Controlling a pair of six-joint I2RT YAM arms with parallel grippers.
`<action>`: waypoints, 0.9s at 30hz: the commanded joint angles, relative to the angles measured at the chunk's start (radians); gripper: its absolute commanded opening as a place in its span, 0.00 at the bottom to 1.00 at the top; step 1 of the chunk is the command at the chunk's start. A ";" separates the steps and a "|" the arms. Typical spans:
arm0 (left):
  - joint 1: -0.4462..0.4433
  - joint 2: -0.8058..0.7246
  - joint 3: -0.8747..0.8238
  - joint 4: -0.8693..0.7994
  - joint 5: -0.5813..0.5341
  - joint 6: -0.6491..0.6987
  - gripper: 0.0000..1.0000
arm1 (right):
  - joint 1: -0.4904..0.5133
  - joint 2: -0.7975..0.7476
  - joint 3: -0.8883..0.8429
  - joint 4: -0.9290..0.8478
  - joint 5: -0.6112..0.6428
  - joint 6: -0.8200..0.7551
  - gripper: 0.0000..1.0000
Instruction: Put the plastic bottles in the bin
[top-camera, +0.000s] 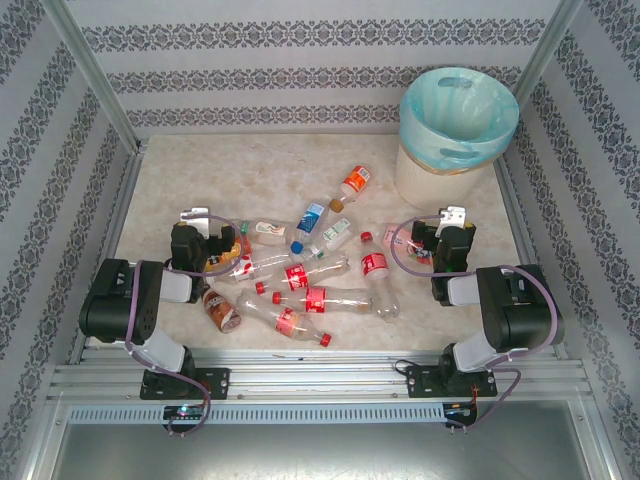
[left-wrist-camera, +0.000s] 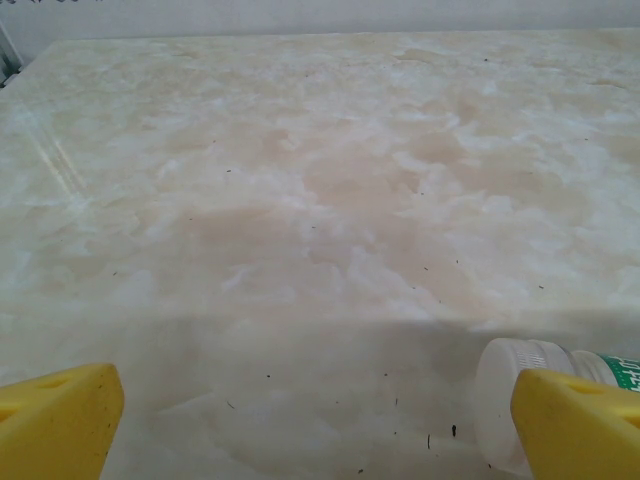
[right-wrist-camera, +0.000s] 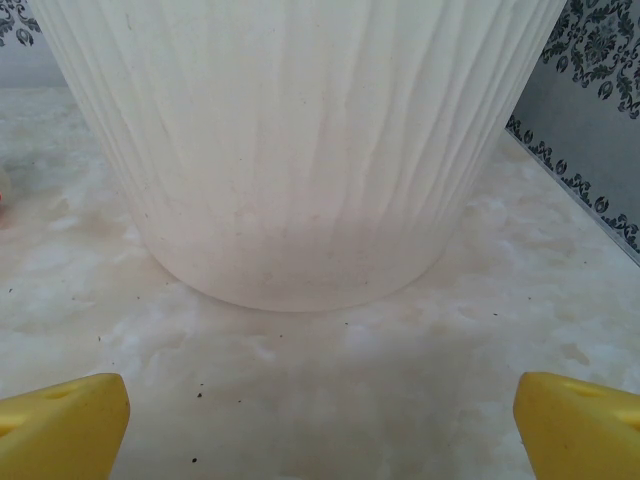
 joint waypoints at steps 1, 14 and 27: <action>0.005 -0.009 0.013 -0.006 0.011 0.014 1.00 | 0.007 -0.007 0.011 0.005 0.007 0.009 0.98; 0.005 -0.317 -0.015 -0.178 -0.064 -0.002 0.97 | 0.019 -0.214 -0.020 -0.105 0.060 0.006 0.98; -0.156 -0.676 0.243 -0.787 -0.026 -0.140 0.85 | 0.061 -0.703 0.219 -0.991 -0.209 0.132 0.88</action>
